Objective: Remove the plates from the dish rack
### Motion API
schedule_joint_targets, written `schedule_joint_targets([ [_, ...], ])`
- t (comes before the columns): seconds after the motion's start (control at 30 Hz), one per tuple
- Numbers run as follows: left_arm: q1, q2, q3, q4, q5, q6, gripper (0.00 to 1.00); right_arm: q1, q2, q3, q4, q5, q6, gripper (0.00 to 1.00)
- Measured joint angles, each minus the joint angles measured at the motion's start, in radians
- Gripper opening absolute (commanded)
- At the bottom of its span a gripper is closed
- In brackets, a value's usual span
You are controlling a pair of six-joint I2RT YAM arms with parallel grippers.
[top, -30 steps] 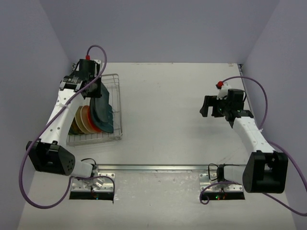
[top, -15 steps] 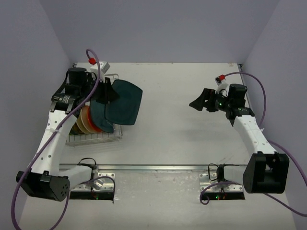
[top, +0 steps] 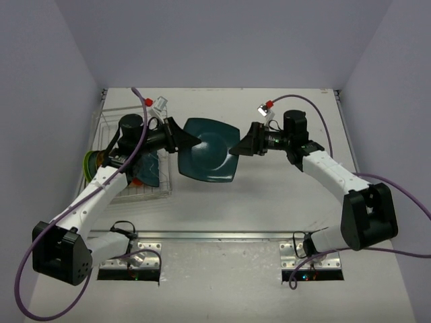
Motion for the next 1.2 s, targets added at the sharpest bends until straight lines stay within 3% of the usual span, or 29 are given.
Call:
schedule_joint_targets([
  [0.17, -0.004, 0.012, 0.000, 0.069, 0.016, -0.065, 0.00, 0.075, 0.002, 0.051, 0.004, -0.026, -0.040, 0.55],
  [0.37, -0.003, 0.014, -0.025, 0.111, -0.010, -0.107, 0.00, 0.080, 0.021, 0.053, 0.079, -0.073, 0.047, 0.33],
  [0.47, -0.003, 0.023, -0.034, 0.130, -0.020, -0.129, 0.00, 0.080, 0.039, 0.053, 0.119, -0.086, 0.094, 0.14],
  [0.53, -0.003, 0.034, -0.039, 0.144, -0.029, -0.135, 0.14, 0.079, 0.054, 0.058, 0.129, -0.099, 0.129, 0.01],
  [0.57, -0.002, 0.038, -0.042, 0.154, -0.032, -0.136, 0.37, 0.076, 0.063, 0.062, 0.130, -0.106, 0.152, 0.00],
  [0.6, -0.002, 0.042, -0.042, 0.162, -0.035, -0.137, 0.68, 0.072, 0.071, 0.066, 0.132, -0.114, 0.171, 0.00],
  [0.63, -0.002, 0.044, -0.043, 0.167, -0.038, -0.142, 0.91, 0.067, 0.077, 0.069, 0.137, -0.122, 0.181, 0.00],
  [0.67, -0.003, 0.045, -0.043, 0.168, -0.038, -0.148, 1.00, 0.063, 0.082, 0.071, 0.146, -0.121, 0.181, 0.00],
  [0.83, 0.000, 0.044, -0.008, 0.115, -0.067, -0.115, 1.00, -0.009, 0.133, 0.071, 0.155, -0.097, 0.233, 0.00],
  [1.0, 0.045, 0.044, 0.065, 0.011, -0.166, -0.030, 1.00, -0.230, 0.192, 0.066, 0.182, -0.039, 0.298, 0.00],
  [1.2, 0.096, 0.045, 0.155, -0.096, -0.294, 0.081, 1.00, -0.442, 0.380, 0.096, 0.235, 0.106, 0.371, 0.00],
])
